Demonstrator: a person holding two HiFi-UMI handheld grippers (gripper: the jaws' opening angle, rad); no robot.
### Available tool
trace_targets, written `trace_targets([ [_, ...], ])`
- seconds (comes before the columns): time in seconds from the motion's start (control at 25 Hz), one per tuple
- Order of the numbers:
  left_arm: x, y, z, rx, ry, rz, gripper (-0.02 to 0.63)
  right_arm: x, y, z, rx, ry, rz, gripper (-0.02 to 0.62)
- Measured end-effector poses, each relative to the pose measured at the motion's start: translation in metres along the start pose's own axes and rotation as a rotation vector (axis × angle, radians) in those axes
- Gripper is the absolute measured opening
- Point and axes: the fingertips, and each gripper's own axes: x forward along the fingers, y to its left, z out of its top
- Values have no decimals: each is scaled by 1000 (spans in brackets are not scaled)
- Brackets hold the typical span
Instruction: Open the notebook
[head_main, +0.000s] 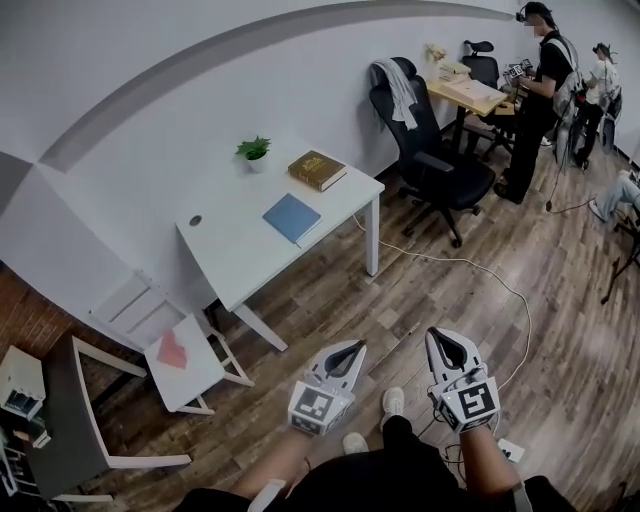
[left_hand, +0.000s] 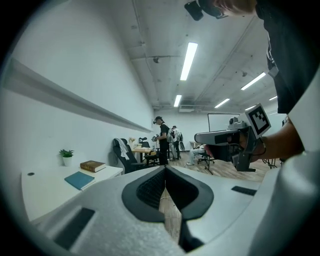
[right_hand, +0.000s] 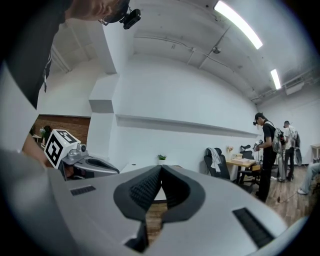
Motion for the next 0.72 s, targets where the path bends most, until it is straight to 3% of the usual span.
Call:
trace_targets([
  [0.2,35,24,8,18,30,23,6,30,-30,5,12,-18,26,2],
  [0.52,108,56,25,-14,-1,51,6,92,-94,8,1,-24,81,2],
  [0.72,145,71,33,31,29,65,6,122,-129,7,-2,-36,116,2],
])
